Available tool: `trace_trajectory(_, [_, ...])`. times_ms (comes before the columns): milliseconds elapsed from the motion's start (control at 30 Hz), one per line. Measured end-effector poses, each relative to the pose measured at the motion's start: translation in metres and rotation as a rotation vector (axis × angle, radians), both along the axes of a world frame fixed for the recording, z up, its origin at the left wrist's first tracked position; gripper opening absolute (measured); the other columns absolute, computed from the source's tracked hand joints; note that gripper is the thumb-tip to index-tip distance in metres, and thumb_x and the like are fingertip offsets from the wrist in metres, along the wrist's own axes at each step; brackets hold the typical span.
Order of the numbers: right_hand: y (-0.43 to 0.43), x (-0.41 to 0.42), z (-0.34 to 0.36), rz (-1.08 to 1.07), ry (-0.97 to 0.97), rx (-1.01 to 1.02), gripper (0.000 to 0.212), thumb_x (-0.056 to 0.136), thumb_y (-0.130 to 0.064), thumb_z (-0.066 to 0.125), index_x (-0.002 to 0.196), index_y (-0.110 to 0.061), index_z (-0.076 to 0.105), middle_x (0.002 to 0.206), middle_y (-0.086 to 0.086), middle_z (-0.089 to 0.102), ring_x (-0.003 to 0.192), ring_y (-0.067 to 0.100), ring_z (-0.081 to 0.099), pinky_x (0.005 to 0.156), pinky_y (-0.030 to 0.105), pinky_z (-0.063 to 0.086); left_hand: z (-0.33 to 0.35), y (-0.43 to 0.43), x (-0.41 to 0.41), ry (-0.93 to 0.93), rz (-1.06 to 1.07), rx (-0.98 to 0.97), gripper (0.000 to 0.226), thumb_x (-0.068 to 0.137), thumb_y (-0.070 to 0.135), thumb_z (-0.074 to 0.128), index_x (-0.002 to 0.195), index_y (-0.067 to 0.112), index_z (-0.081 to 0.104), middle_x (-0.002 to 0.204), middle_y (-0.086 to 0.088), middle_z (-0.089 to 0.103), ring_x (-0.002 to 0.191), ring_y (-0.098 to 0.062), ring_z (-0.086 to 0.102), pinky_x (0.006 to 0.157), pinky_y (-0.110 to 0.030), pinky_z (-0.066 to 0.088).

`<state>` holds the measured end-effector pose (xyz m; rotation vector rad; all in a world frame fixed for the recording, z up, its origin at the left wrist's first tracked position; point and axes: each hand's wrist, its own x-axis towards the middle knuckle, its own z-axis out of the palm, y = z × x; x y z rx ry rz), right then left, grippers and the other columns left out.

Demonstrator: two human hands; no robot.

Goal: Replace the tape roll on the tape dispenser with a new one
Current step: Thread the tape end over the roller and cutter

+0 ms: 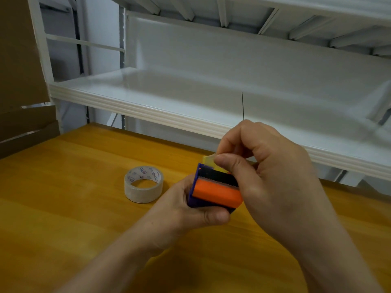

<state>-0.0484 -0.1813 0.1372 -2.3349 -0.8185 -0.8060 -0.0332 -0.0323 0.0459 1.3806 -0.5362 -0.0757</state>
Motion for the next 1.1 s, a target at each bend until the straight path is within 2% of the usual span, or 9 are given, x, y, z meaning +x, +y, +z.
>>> trace_trajectory(67, [0.004,0.000,-0.002,-0.015,-0.045,-0.002,0.003,0.084,-0.031,0.056,0.082,-0.031,0.054,0.080,-0.013,0.053,0.071,0.009,0.054,0.058,0.031,0.047,-0.001,0.000,0.001,0.005,0.017,0.001,0.037,0.076,0.013,0.082,0.108,0.016,0.063,0.096,0.001,0.073,0.094,-0.017,0.070,0.081,-0.028,0.056])
trace_trajectory(100, [0.007,0.000,-0.003,-0.026,-0.067,-0.009,0.002,0.084,-0.030,0.056,0.082,-0.029,0.055,0.080,-0.011,0.052,0.069,0.011,0.053,0.056,0.032,0.047,-0.001,0.000,0.002,0.013,0.023,-0.008,0.038,0.075,0.011,0.079,0.109,0.014,0.063,0.097,0.000,0.073,0.095,-0.019,0.071,0.083,-0.030,0.057])
trace_trajectory(267, [0.010,0.003,-0.007,-0.059,-0.117,-0.021,0.003,0.086,-0.027,0.055,0.086,-0.025,0.056,0.083,-0.007,0.054,0.066,0.012,0.054,0.052,0.033,0.048,-0.004,0.001,0.003,0.038,0.043,-0.027,0.042,0.073,0.013,0.079,0.112,0.016,0.062,0.099,-0.002,0.074,0.096,-0.019,0.071,0.083,-0.028,0.057])
trace_trajectory(433, [0.010,0.005,-0.009,-0.060,-0.113,0.006,0.002,0.087,-0.026,0.055,0.086,-0.024,0.056,0.082,-0.008,0.052,0.067,0.012,0.053,0.053,0.032,0.048,-0.004,0.001,0.005,0.051,0.038,-0.020,0.047,0.076,0.014,0.078,0.119,0.009,0.060,0.102,-0.003,0.073,0.099,-0.018,0.070,0.081,-0.023,0.054])
trace_trajectory(700, [0.004,0.005,-0.005,-0.024,0.032,-0.053,0.007,0.086,-0.033,0.056,0.082,-0.037,0.053,0.083,-0.015,0.053,0.079,0.002,0.053,0.060,0.016,0.036,-0.006,-0.001,0.006,0.068,0.033,-0.014,0.043,0.077,0.011,0.079,0.116,0.006,0.060,0.097,0.000,0.072,0.093,-0.013,0.070,0.077,-0.021,0.053])
trace_trajectory(767, [0.003,0.004,-0.003,-0.012,0.054,-0.080,0.002,0.083,-0.036,0.054,0.081,-0.035,0.054,0.078,-0.015,0.056,0.076,0.002,0.054,0.059,0.018,0.039,-0.005,-0.002,0.006,0.075,0.033,-0.020,0.041,0.074,0.010,0.078,0.112,0.008,0.061,0.092,0.004,0.073,0.089,-0.010,0.070,0.074,-0.018,0.053])
trace_trajectory(867, [0.001,0.001,0.000,-0.004,0.072,-0.109,0.007,0.088,-0.036,0.057,0.081,-0.034,0.058,0.077,-0.015,0.057,0.075,0.003,0.054,0.060,0.023,0.043,-0.004,-0.003,0.004,0.067,0.031,-0.019,0.036,0.072,0.009,0.076,0.105,0.011,0.062,0.085,0.008,0.073,0.083,-0.005,0.070,0.070,-0.015,0.052])
trace_trajectory(1000, [-0.004,-0.002,0.006,-0.002,0.111,-0.158,0.008,0.082,-0.044,0.051,0.078,-0.038,0.056,0.085,-0.019,0.047,0.081,-0.001,0.048,0.061,0.015,0.034,-0.002,-0.003,0.002,0.076,0.020,-0.010,0.036,0.073,0.007,0.076,0.105,0.013,0.061,0.082,0.012,0.072,0.079,-0.001,0.068,0.066,-0.013,0.052])
trace_trajectory(1100, [-0.004,-0.003,0.007,0.014,0.153,-0.180,0.008,0.078,-0.045,0.047,0.079,-0.039,0.053,0.087,-0.021,0.045,0.083,-0.003,0.048,0.061,0.013,0.033,-0.001,-0.004,0.000,0.077,0.019,0.000,0.035,0.074,0.005,0.075,0.103,0.016,0.060,0.078,0.015,0.072,0.074,0.002,0.068,0.063,-0.011,0.051])
